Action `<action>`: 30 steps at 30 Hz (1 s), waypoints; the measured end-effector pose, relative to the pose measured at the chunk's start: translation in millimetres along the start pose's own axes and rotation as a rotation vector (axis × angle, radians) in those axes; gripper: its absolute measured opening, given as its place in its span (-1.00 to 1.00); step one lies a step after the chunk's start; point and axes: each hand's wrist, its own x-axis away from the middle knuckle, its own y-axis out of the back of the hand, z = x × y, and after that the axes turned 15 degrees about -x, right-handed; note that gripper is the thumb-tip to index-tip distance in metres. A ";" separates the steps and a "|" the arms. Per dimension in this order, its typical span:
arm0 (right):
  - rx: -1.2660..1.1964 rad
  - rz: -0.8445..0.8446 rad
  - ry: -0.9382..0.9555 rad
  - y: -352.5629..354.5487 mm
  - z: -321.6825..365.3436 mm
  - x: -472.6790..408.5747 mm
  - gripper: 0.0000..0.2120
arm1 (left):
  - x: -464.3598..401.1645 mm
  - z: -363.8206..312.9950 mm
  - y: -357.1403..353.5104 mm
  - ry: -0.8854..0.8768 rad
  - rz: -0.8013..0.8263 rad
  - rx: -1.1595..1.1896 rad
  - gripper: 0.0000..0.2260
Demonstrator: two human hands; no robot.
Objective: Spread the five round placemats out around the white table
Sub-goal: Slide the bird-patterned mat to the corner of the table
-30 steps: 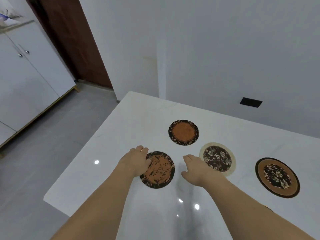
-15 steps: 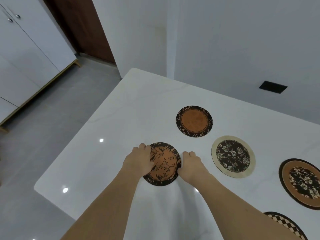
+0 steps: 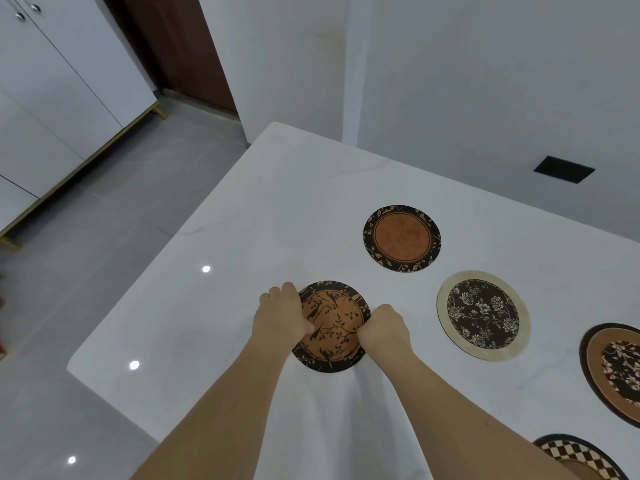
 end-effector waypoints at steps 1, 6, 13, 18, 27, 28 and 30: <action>-0.015 -0.021 0.001 0.4 -1.8 -1.6 -0.97 | -1.6 -0.5 -0.7 0.005 0.005 0.012 -0.40; -0.074 -0.079 -0.002 -0.7 -9.6 -8.8 -0.80 | -6.4 2.2 -2.9 0.056 0.069 0.116 -0.38; -0.134 -0.042 0.039 3.0 -5.3 -5.0 -0.86 | -5.1 11.5 0.1 0.039 -0.025 0.245 -0.93; -0.248 -0.035 0.111 8.4 16.6 6.9 -0.91 | 4.0 31.3 23.6 0.111 -0.081 0.354 -0.90; -0.365 0.020 0.146 -24.3 90.8 6.1 -0.95 | -26.4 99.0 61.4 0.174 -0.175 0.487 -0.91; -0.366 0.019 0.147 -32.1 98.9 2.4 -0.93 | -33.4 107.9 62.3 0.179 -0.182 0.496 -0.91; -0.371 0.025 0.146 -50.3 115.6 -3.7 -0.94 | -45.8 128.3 62.3 0.198 -0.200 0.516 -0.91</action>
